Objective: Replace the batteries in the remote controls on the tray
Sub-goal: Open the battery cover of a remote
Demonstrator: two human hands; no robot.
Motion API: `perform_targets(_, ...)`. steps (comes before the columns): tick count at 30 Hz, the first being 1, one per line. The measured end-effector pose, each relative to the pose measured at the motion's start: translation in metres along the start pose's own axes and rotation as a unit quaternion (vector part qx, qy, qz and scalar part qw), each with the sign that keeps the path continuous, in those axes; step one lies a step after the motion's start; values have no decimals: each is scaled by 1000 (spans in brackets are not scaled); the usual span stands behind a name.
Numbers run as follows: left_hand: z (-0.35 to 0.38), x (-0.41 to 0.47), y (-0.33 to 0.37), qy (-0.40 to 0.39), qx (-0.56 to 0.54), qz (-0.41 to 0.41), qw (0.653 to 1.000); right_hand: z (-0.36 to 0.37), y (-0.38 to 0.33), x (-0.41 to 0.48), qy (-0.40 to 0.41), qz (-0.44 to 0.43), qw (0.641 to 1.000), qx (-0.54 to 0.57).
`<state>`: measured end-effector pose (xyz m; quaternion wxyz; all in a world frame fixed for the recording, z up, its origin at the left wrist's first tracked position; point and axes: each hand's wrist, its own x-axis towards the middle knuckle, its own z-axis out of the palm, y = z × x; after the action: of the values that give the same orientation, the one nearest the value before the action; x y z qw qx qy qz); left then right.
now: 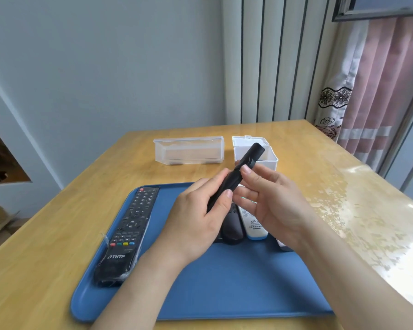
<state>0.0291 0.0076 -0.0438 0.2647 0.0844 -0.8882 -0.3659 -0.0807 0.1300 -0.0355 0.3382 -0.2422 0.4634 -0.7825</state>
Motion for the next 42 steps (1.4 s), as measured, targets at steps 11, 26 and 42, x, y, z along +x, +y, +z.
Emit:
perform_targets(11, -2, 1, 4, -63, -19, -39, 997, 0, 2, 1, 21, 12, 999, 32)
perform_targets(26, -6, -5, 15, -76, -49, 1, 996, -6, -6, 4, 101, -4, 985, 137)
perform_targets(42, -24, 0, 15, -115, -142, -46, 982, 4, -7, -3, 57, -8, 998, 40)
